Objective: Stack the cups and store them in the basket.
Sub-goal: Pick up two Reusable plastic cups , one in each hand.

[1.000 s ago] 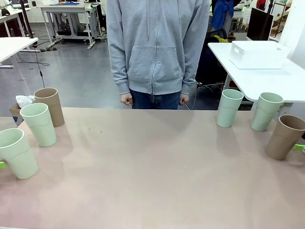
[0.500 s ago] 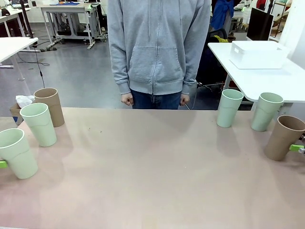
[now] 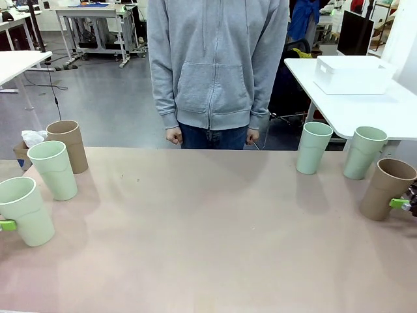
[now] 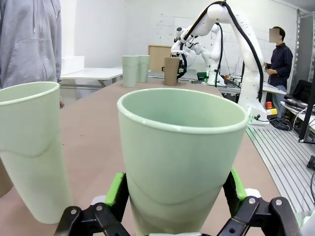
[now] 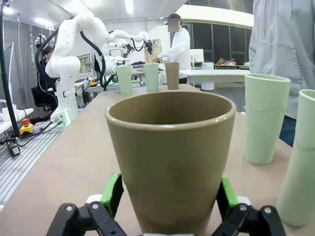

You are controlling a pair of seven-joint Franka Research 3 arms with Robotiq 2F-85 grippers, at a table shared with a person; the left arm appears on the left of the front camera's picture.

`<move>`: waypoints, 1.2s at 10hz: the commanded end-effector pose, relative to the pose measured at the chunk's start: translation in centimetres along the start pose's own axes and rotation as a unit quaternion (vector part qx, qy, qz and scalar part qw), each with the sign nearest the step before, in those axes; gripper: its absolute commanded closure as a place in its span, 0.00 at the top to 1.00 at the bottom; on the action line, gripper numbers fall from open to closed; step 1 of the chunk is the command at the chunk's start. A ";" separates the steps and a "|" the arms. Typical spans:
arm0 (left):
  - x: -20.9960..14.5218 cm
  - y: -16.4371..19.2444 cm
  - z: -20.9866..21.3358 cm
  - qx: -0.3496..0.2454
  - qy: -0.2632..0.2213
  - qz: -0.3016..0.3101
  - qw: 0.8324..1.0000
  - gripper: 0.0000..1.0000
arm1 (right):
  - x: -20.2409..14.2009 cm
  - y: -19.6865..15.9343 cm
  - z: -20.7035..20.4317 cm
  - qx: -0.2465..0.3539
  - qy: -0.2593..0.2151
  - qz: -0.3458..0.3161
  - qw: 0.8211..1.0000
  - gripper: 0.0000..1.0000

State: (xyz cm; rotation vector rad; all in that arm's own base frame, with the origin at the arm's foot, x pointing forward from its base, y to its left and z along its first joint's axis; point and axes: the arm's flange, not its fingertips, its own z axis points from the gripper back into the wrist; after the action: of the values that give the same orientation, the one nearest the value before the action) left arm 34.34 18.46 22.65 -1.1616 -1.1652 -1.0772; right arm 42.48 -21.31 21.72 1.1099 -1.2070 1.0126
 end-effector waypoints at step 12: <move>-0.4 -1.4 -3.3 0.001 -0.007 -0.023 1.000 1.00 | 0.7 0.3 -3.5 -0.014 0.002 -0.013 1.000 1.00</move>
State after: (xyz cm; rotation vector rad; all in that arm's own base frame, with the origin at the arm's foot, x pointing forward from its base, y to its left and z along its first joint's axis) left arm 34.52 15.88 23.02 -1.1792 -1.1651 -1.0932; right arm 43.03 -18.45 21.71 1.1160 -1.2063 1.0116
